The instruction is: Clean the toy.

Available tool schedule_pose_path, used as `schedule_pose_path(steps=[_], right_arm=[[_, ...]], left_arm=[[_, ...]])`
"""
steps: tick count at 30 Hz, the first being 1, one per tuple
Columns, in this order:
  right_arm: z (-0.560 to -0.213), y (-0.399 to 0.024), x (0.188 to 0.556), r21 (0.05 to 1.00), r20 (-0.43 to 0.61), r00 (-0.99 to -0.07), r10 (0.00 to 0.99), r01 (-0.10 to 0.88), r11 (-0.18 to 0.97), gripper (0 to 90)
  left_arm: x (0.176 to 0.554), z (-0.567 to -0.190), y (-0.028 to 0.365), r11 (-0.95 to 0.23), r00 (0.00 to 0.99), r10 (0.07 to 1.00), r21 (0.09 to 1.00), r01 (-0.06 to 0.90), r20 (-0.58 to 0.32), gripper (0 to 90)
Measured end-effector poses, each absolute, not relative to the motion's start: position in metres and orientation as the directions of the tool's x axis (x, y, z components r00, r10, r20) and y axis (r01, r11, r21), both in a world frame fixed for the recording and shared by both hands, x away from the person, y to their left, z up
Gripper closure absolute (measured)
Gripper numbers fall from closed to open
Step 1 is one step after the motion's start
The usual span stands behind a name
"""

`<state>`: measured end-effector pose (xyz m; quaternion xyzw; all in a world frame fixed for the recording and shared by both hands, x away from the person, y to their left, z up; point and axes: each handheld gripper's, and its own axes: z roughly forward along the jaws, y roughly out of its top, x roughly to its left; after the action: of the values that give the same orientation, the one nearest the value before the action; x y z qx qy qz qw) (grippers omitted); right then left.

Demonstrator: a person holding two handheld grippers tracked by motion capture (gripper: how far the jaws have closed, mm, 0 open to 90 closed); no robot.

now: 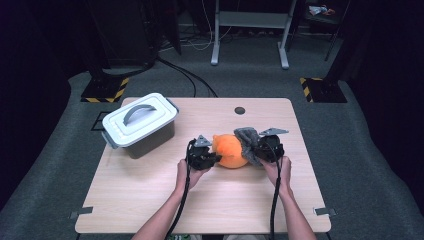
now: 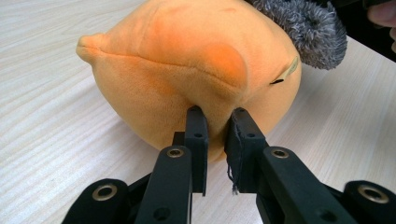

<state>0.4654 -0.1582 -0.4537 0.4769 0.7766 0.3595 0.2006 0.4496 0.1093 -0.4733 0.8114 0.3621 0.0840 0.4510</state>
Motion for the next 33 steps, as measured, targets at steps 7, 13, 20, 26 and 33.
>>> schedule_pose_path(steps=[7,13,20,26,33], right_arm=[[-0.473,-0.168,0.472,0.723,0.061,-0.426,0.903,0.643,0.254,76.1],[-0.496,-0.170,0.478,0.673,0.059,-0.404,0.913,0.692,0.262,76.1],[-0.490,-0.177,0.477,0.683,0.060,-0.394,0.917,0.686,0.250,76.2],[-0.455,-0.187,0.467,0.739,0.045,-0.409,0.911,0.627,0.245,76.2],[-0.414,-0.167,0.455,0.796,0.040,-0.474,0.879,0.547,0.259,76.2]], left_arm=[[0.450,-0.474,0.110,-0.334,0.722,0.665,0.791,0.513,-0.188,79.2],[0.452,-0.475,0.114,-0.331,0.721,0.666,0.791,0.515,-0.191,79.0],[0.452,-0.475,0.115,-0.333,0.733,0.651,0.794,0.508,-0.197,78.7],[0.452,-0.474,0.113,-0.352,0.741,0.649,0.795,0.494,-0.173,78.6],[0.452,-0.472,0.111,-0.353,0.737,0.654,0.792,0.499,-0.173,78.7]])
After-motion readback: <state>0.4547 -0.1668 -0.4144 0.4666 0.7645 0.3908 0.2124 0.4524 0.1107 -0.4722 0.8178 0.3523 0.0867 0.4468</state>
